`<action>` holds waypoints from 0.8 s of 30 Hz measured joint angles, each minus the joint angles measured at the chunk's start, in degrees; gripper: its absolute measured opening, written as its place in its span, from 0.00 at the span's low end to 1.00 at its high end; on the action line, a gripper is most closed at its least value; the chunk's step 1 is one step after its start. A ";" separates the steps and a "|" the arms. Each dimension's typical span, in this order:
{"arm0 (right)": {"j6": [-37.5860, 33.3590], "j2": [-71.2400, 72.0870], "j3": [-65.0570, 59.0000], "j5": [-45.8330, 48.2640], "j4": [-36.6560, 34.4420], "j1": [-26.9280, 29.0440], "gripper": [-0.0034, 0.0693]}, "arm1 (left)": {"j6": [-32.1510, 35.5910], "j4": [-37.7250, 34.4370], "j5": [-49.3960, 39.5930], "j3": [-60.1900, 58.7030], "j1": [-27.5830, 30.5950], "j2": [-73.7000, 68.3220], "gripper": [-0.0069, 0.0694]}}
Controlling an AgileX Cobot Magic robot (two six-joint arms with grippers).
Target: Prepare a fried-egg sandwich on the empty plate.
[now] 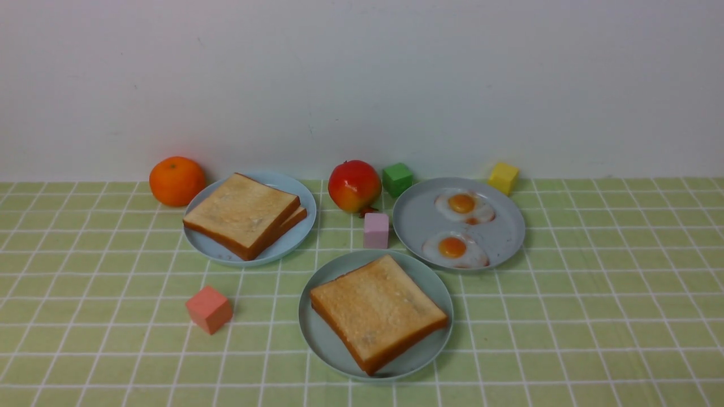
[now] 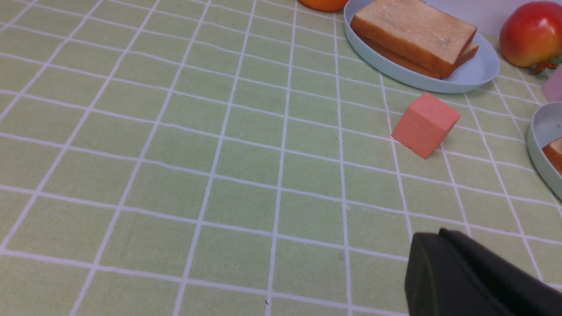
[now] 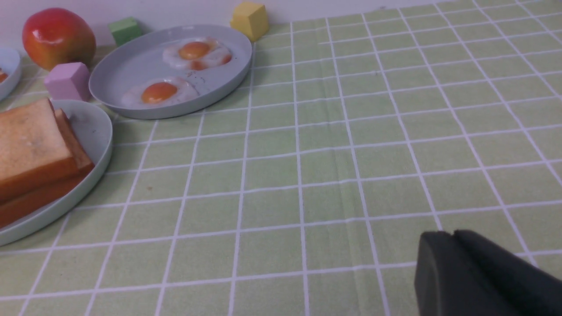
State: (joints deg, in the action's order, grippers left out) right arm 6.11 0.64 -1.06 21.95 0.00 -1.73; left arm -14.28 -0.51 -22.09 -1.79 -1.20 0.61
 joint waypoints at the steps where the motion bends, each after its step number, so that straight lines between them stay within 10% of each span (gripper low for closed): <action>1: 0.00 0.00 0.00 0.00 0.00 0.00 0.11 | 0.00 0.00 0.00 0.00 0.00 0.00 0.08; 24: 0.00 0.00 0.00 0.00 0.00 0.00 0.11 | 0.00 0.02 0.00 0.00 0.00 0.00 0.11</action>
State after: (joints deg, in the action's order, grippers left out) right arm 6.11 0.64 -1.06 21.95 0.00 -1.73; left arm -14.28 -0.49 -22.09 -1.79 -1.20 0.61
